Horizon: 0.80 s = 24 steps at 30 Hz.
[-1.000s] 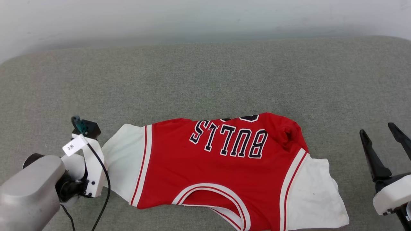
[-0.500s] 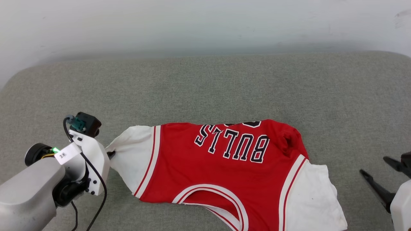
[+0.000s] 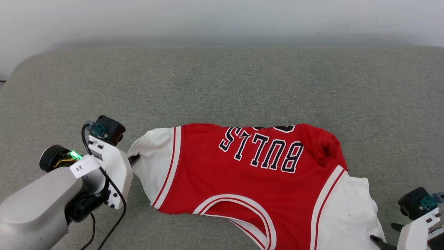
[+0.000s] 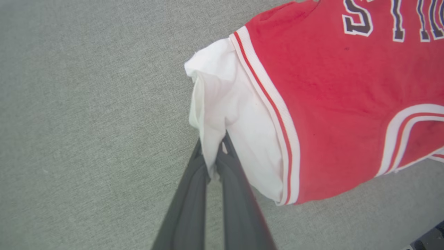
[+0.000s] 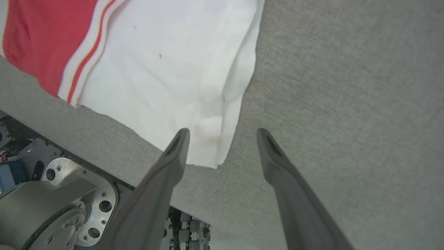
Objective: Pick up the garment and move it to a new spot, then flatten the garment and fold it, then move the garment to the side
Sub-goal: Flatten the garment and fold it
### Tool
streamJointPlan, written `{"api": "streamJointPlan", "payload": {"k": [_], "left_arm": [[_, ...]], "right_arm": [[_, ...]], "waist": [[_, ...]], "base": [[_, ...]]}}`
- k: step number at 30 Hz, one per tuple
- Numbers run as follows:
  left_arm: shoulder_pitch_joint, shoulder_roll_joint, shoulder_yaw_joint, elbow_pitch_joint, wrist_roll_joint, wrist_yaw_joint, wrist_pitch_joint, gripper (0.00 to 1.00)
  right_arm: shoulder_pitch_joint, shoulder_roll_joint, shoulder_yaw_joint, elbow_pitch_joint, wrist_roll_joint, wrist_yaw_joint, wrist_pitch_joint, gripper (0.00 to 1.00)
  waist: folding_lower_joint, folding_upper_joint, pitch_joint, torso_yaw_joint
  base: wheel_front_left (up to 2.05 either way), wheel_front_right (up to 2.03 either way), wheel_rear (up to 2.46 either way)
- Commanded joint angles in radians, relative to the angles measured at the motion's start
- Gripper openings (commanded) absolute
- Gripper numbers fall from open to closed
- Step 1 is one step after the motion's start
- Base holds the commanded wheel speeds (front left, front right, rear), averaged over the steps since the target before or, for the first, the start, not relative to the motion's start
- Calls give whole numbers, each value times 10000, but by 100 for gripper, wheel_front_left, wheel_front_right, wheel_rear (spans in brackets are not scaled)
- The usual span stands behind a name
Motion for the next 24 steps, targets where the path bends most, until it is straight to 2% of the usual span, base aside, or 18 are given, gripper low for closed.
{"api": "streamJointPlan", "payload": {"k": [1, 5, 15, 17, 24], "left_arm": [[-142, 42, 33, -43, 81, 53, -15, 0], [-224, 40, 52, -164, 145, 120, -38, 0], [-194, -12, 97, -154, 92, 120, -240, 0], [-136, -19, 128, -119, 71, 121, -313, 0], [214, 100, 236, -164, 19, 13, -898, 0]], "right_arm": [[-201, 90, 125, 272, 42, -11, -137, 100], [-455, 442, 629, 1292, 281, -10, -647, 100], [-622, 1027, 2936, 2860, 495, 66, -1684, 100], [-803, 1029, 3114, 3004, 441, 66, -2074, 2], [-1245, 634, 2669, 3130, 173, -9, -3408, 0]], "waist": [[-1, 0, 98, 67], [-1, 0, 260, 148], [-1, 0, 412, 204], [-1, 0, 377, 187], [-1, 0, -99, 89]], "base": [[0, 0, 0], [0, 0, 0], [0, 0, 0], [0, 0, 0], [0, 0, 0]]}}
